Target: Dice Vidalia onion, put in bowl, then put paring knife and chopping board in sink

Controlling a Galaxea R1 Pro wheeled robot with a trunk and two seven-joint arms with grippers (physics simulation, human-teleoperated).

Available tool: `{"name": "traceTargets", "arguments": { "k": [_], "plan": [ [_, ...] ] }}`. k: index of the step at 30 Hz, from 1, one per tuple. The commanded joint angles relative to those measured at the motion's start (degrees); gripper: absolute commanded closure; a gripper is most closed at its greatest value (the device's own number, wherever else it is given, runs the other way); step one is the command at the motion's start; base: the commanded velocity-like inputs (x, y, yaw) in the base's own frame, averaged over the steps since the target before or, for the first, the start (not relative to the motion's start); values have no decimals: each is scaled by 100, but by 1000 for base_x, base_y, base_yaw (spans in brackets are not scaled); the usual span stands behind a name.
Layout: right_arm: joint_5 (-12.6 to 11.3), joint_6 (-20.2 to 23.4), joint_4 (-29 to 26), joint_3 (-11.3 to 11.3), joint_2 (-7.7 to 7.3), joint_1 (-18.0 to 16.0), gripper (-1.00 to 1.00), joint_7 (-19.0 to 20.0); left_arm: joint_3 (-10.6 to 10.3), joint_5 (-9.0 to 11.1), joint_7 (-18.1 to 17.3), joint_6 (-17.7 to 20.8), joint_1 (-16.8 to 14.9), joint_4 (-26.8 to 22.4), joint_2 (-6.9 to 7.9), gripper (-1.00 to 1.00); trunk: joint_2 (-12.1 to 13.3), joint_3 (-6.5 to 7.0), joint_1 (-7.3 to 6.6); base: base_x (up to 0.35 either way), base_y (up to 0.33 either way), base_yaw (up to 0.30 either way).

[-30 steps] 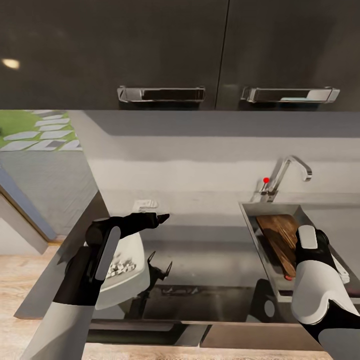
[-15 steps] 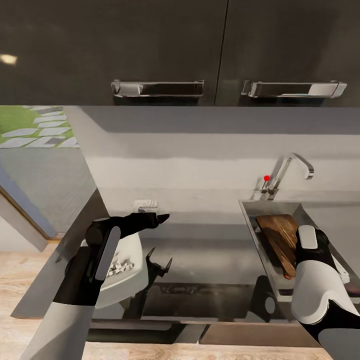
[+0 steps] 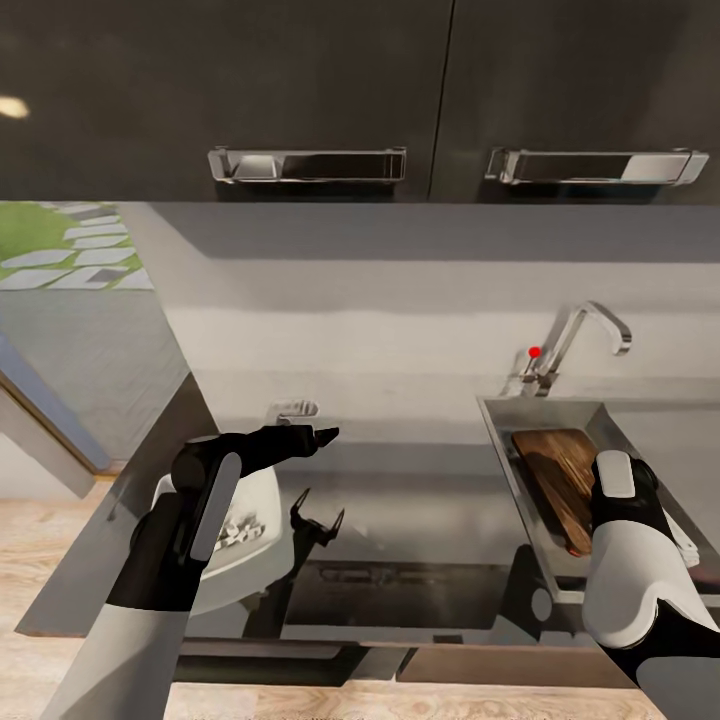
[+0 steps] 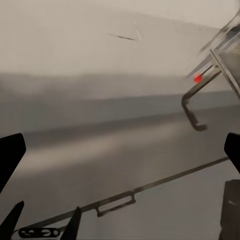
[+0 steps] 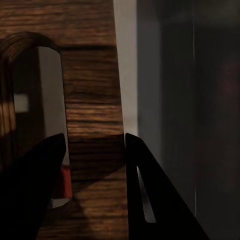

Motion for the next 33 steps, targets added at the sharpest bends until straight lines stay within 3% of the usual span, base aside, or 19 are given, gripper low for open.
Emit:
{"name": "traceTargets", "arguments": {
  "k": [1,33],
  "plan": [
    [-17,48,-8,-3,-1,-6,100,-22,5,-8,-22,28,-6,-3,-3,-100,-12,-18,3,0,0,0],
    [-17,57,-8,-3,-1,-5,100,-22,5,-8,-23,28,-6,-3,-4,-100,-12,-252,3,0,0,0]
  ]
}}
